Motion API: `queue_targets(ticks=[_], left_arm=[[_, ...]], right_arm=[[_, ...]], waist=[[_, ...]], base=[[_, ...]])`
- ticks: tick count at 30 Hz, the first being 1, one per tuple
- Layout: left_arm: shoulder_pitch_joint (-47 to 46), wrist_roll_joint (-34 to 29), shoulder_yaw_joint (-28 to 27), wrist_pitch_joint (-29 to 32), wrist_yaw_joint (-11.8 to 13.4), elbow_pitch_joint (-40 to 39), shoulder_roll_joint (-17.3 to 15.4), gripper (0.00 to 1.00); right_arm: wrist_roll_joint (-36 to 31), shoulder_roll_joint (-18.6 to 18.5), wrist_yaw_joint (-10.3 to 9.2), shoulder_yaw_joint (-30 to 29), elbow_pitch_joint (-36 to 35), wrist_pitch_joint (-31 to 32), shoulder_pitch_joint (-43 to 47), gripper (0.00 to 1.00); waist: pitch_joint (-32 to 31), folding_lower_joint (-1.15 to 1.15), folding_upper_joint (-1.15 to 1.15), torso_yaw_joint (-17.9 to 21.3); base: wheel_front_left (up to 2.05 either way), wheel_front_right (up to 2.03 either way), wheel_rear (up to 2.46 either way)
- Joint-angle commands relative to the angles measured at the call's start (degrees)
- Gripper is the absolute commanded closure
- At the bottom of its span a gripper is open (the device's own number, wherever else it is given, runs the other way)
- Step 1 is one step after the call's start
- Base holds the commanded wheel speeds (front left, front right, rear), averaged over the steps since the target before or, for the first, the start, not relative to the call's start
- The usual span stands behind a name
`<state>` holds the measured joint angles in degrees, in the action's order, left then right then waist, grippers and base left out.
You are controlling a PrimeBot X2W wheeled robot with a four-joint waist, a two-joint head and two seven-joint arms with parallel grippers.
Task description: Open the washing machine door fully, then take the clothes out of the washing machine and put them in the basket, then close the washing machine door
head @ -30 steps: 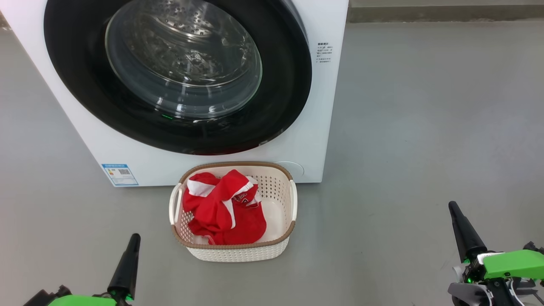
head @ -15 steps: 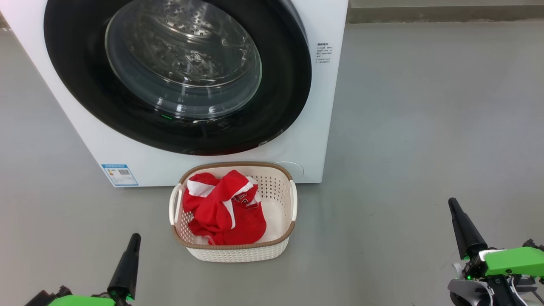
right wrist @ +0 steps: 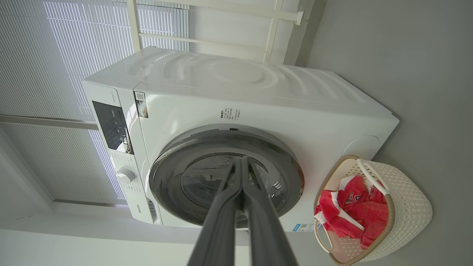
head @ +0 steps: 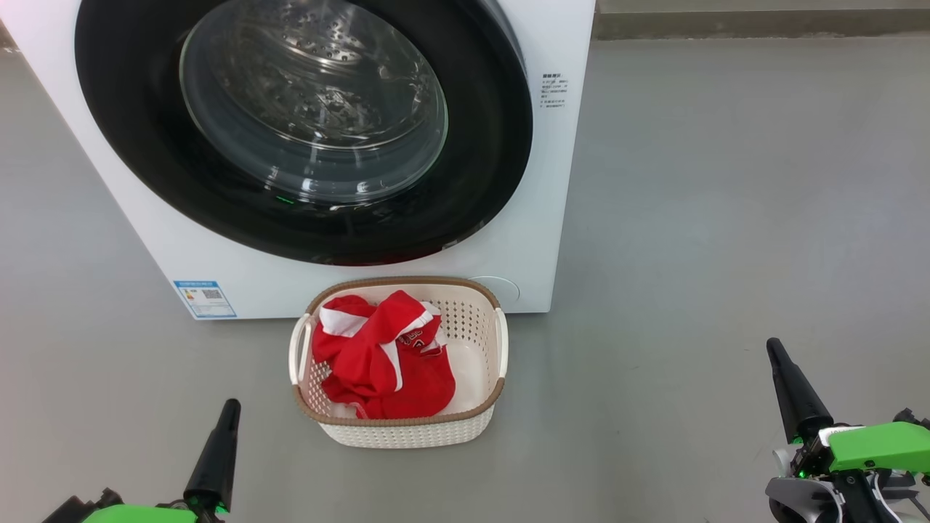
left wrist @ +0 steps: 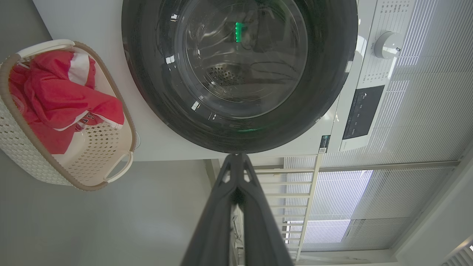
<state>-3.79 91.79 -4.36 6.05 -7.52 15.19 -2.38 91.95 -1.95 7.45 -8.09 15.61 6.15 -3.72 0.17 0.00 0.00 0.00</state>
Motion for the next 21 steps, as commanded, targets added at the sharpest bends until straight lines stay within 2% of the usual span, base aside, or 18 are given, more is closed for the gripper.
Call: queue_targets(ticks=[1,21], left_arm=[[-2.4,0.4,-2.1,0.4,0.0,-1.2,-0.6,1.00],[-2.4,0.4,-2.1,0.4,0.0,-1.2,-0.6,1.00]], right_arm=[[0.2,-0.9,0.03,1.5,-1.6,0.4,-2.5,1.00],[0.2,-0.9,0.03,1.5,-1.6,0.4,-2.5,1.00]], waist=[[0.0,0.00,0.00,0.0],[0.0,0.00,0.00,0.0]], base=[[0.00,0.00,0.00],[0.00,0.00,0.00]])
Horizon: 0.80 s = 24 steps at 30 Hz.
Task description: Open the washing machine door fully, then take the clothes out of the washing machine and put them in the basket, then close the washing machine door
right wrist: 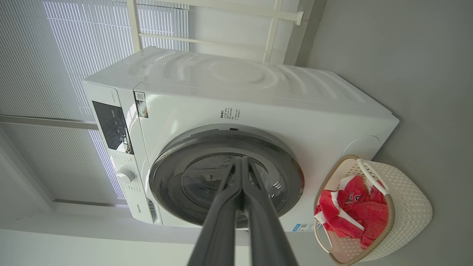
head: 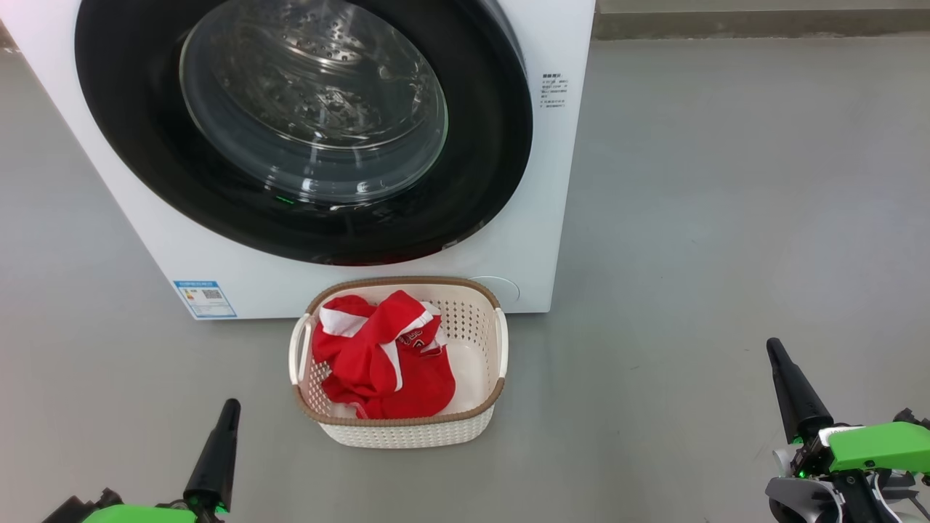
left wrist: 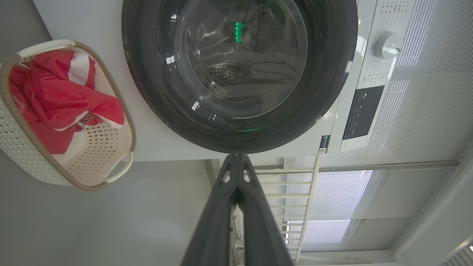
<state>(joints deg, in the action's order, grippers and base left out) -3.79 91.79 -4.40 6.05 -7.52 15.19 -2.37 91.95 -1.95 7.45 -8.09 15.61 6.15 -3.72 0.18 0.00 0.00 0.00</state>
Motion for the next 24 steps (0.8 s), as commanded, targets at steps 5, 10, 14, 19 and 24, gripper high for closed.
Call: queue_targets(ticks=[5,10,14,19,24], left_arm=[[-2.4,0.4,-2.1,0.4,0.0,-1.2,-0.6,1.00],[-2.4,0.4,-2.1,0.4,0.0,-1.2,-0.6,1.00],[-2.4,0.4,-2.1,0.4,0.0,-1.2,-0.6,1.00],[-2.4,0.4,-2.1,0.4,0.0,-1.2,-0.6,1.00],[-2.4,0.4,-2.1,0.4,0.0,-1.2,-0.5,1.00]], right_arm=[[0.2,-0.9,0.03,1.5,-1.6,0.4,-2.5,1.00],[0.2,-0.9,0.03,1.5,-1.6,0.4,-2.5,1.00],[0.2,-0.9,0.03,1.5,-1.6,0.4,-2.5,1.00],[0.2,-0.9,0.03,1.5,-1.6,0.4,-2.5,1.00],[0.2,-0.9,0.03,1.5,-1.6,0.4,-2.5,1.00]], waist=[[0.0,0.00,0.00,0.0],[0.0,0.00,0.00,0.0],[0.0,0.00,0.00,0.0],[0.0,0.00,0.00,0.0],[0.0,0.00,0.00,0.0]], base=[[0.00,0.00,0.00],[0.00,0.00,0.00],[0.00,0.00,0.00],[0.00,0.00,0.00],[0.00,0.00,0.00]])
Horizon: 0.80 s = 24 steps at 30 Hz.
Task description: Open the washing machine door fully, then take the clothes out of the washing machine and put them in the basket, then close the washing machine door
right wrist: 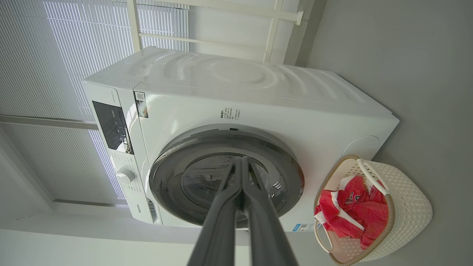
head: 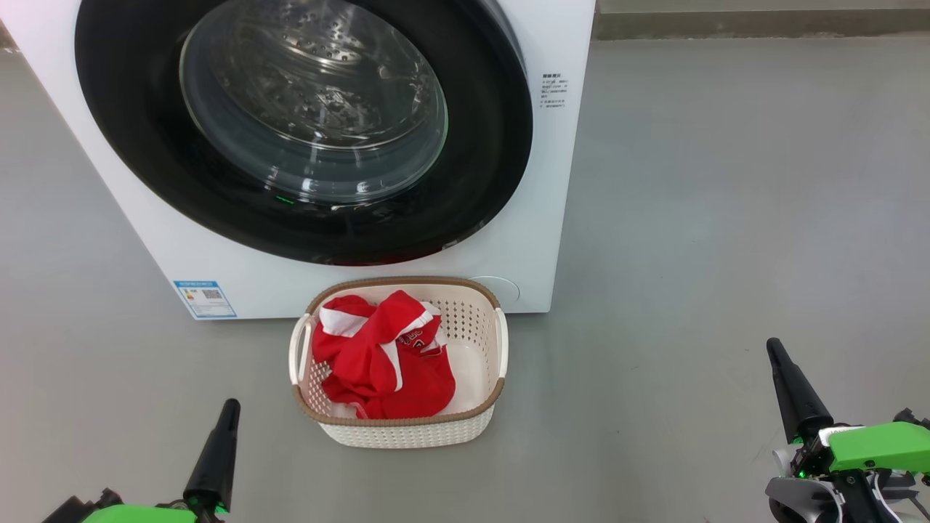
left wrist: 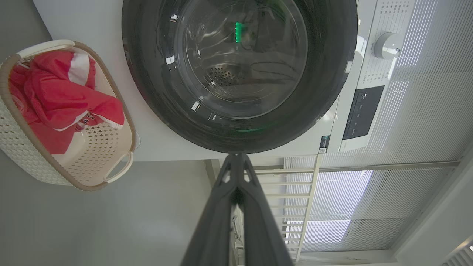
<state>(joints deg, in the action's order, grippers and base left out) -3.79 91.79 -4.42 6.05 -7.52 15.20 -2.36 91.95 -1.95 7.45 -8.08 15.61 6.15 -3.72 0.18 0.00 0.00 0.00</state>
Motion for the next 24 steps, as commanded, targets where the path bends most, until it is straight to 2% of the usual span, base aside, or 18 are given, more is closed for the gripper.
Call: queue_targets(ticks=[1,24], left_arm=[[-2.4,0.4,-2.1,0.4,0.0,-1.2,-0.6,1.00],[-2.4,0.4,-2.1,0.5,0.0,-1.2,-0.5,1.00]], right_arm=[[0.2,-0.9,0.03,1.5,-1.6,0.4,-2.5,1.00],[0.2,-0.9,0.03,1.5,-1.6,0.4,-2.5,1.00]], waist=[[0.0,0.00,0.00,0.0],[0.0,0.00,0.00,0.0]], base=[[0.00,0.00,0.00],[0.00,0.00,0.00]])
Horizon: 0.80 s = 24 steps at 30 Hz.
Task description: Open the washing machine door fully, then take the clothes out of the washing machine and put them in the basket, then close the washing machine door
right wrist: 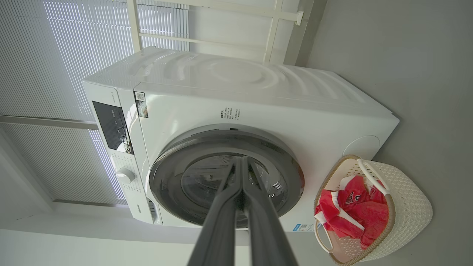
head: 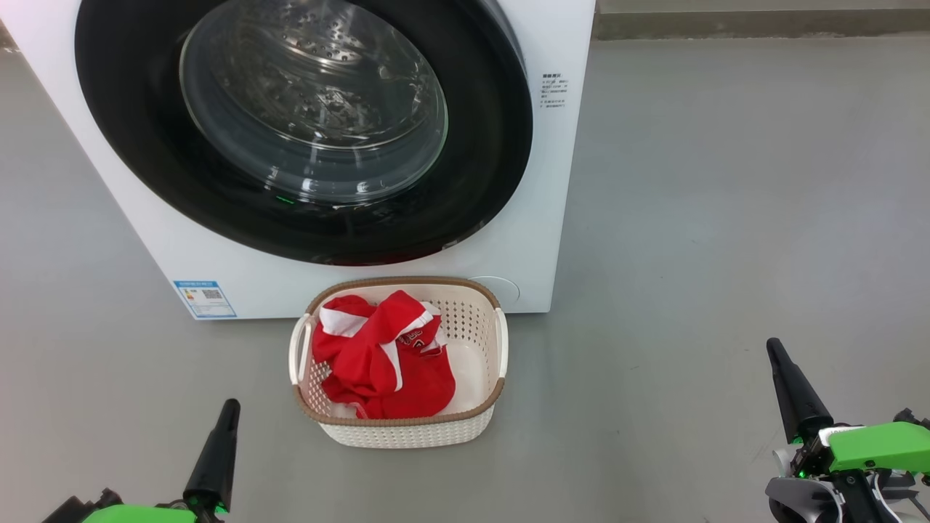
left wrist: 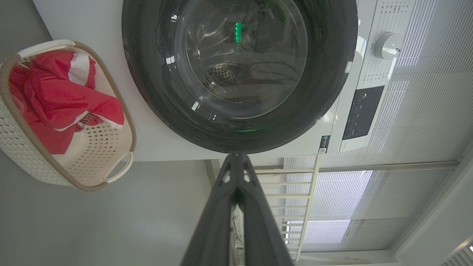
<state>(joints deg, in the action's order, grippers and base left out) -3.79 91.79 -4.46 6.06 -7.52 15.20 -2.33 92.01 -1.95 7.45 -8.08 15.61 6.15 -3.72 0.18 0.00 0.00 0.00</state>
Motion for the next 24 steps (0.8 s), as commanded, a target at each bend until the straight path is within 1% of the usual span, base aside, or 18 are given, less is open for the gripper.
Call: queue_targets(ticks=[1,24], left_arm=[[-2.4,0.4,-2.1,0.5,0.0,-1.2,-0.6,1.00],[-2.4,0.3,-2.1,0.5,0.0,-1.2,-0.6,1.00]], right_arm=[[0.1,-0.9,0.03,1.5,-1.6,0.4,-2.5,1.00],[0.1,-0.9,0.03,1.5,-1.6,0.4,-2.5,1.00]], waist=[[0.0,0.00,0.00,0.0],[0.0,0.00,0.00,0.0]], base=[[0.00,0.00,0.00],[0.00,0.00,0.00]])
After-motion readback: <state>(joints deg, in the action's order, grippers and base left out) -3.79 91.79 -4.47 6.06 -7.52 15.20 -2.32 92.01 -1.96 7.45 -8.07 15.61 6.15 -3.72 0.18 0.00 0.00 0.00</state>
